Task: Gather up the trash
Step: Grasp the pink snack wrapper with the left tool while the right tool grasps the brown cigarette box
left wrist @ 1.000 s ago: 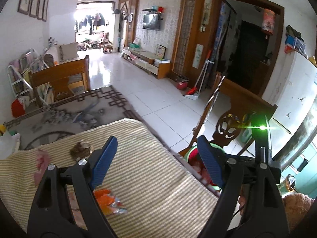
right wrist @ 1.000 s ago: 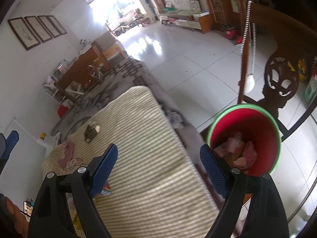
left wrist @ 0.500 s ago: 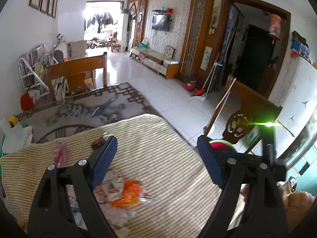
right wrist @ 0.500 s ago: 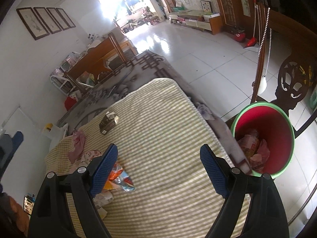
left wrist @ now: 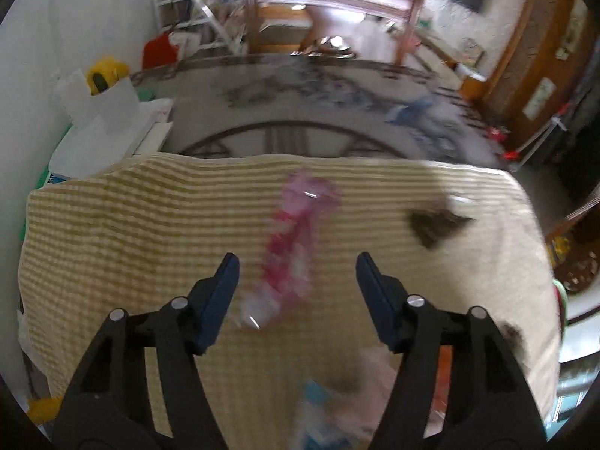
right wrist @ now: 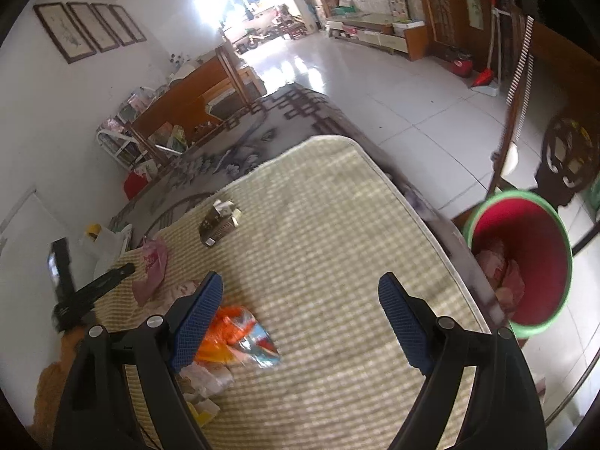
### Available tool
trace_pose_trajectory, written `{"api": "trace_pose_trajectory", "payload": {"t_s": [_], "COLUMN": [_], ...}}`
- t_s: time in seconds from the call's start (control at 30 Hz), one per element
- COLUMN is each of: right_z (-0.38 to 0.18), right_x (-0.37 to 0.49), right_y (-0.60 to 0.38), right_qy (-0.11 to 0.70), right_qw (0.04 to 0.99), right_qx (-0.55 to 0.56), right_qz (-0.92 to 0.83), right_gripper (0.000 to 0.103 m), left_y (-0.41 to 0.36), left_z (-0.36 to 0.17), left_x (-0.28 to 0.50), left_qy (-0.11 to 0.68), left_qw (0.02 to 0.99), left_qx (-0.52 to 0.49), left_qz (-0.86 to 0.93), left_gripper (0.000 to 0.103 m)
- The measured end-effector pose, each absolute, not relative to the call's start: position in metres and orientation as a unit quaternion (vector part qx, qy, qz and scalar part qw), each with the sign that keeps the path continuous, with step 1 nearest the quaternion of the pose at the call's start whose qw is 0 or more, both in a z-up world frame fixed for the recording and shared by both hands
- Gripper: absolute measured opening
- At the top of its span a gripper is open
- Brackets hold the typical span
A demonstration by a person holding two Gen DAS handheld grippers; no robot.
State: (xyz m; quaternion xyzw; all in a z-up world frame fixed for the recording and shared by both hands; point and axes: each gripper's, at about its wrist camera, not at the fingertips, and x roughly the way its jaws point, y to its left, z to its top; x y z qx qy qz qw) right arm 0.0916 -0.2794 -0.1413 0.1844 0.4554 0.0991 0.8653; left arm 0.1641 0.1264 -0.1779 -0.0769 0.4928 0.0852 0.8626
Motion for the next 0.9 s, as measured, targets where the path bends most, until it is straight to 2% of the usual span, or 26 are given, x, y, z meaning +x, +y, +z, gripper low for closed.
{"api": "trace_pose_trajectory", "payload": {"t_s": [0.13,0.17,0.2,0.23,0.27,0.33,0.6,0.9], "right_z": [-0.136,-0.134,-0.133,-0.133,-0.133,-0.136,-0.202,-0.258], "right_x": [0.124,0.134,0.141,0.152,0.161,0.180,0.256,0.288], "right_y": [-0.250,-0.240,-0.231,-0.217,-0.205,-0.179,-0.095,-0.061], "right_qy": [0.461,0.464,0.466,0.471,0.476,0.487,0.542,0.575], "right_qw": [0.858,0.855,0.853,0.850,0.848,0.844,0.815,0.788], "right_qx": [0.180,0.178,0.174,0.162,0.147,0.113,-0.005,-0.040], "right_qz": [0.137,0.149,0.157,0.171,0.180,0.192,0.207,0.216], "right_gripper": [0.082,0.082,0.082,0.082,0.082,0.084,0.086,0.086], "left_y": [0.137,0.140,0.142,0.144,0.145,0.144,0.135,0.140], "left_z": [-0.219,-0.229,-0.237,-0.242,-0.241,-0.235,-0.199,-0.206], "left_x": [0.193,0.195,0.195,0.194,0.190,0.182,0.132,0.129], "left_qy": [0.539,0.546,0.550,0.554,0.545,0.539,0.496,0.502], "left_qw": [0.835,0.830,0.827,0.824,0.829,0.834,0.857,0.853], "left_qx": [-0.069,-0.069,-0.073,-0.082,-0.091,-0.094,-0.130,-0.134], "left_qz": [0.090,0.090,0.088,0.084,0.083,0.077,0.047,0.051], "left_gripper": [0.062,0.058,0.048,0.034,0.028,0.023,0.020,0.021]}}
